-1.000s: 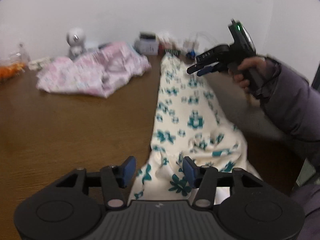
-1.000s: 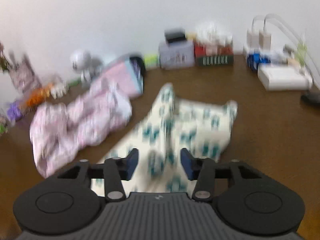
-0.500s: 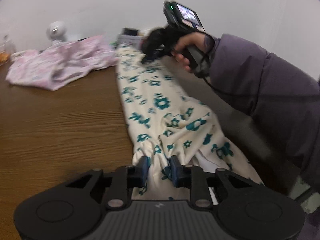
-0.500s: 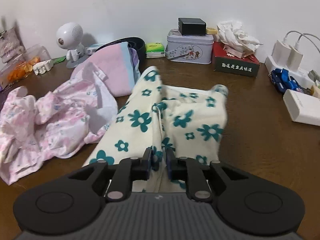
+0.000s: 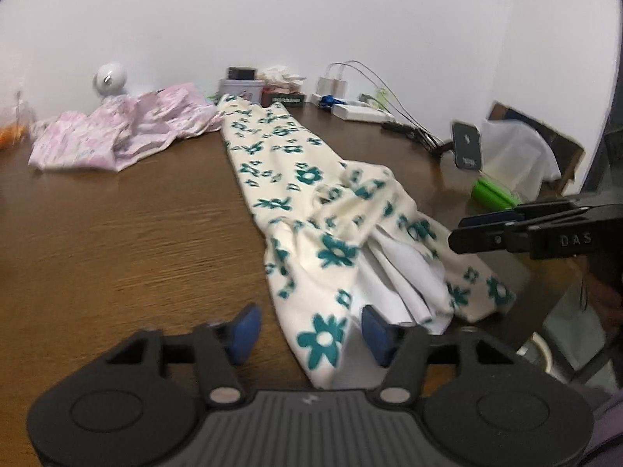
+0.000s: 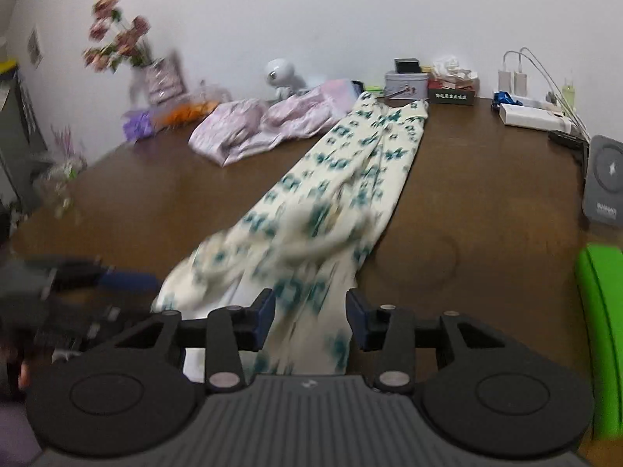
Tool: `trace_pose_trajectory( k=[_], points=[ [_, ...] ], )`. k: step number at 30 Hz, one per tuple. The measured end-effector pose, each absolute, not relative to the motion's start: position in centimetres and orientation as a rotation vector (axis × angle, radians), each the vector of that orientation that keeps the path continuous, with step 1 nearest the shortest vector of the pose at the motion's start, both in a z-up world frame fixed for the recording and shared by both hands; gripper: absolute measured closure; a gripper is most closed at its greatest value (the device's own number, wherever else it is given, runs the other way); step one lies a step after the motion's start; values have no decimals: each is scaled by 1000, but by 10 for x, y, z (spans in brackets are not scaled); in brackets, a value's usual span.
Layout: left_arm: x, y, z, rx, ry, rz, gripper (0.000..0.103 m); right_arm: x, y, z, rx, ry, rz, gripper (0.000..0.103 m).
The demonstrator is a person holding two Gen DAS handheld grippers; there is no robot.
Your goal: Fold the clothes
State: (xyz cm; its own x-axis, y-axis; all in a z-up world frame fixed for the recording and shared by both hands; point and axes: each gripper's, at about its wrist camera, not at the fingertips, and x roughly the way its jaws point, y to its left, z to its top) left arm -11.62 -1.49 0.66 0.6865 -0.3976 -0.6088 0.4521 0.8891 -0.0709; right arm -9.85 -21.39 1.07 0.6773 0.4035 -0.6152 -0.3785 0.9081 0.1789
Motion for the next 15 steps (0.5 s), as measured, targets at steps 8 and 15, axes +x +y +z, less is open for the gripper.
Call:
trace_pose_trajectory(
  k=[8, 15],
  points=[
    [-149, -41, 7, 255, 601, -530, 99, -128, -194, -8, -161, 700, 514, 101],
    [-179, -18, 9, 273, 513, -652, 44, -176, -226, 3, -218, 571, 702, 41]
  ],
)
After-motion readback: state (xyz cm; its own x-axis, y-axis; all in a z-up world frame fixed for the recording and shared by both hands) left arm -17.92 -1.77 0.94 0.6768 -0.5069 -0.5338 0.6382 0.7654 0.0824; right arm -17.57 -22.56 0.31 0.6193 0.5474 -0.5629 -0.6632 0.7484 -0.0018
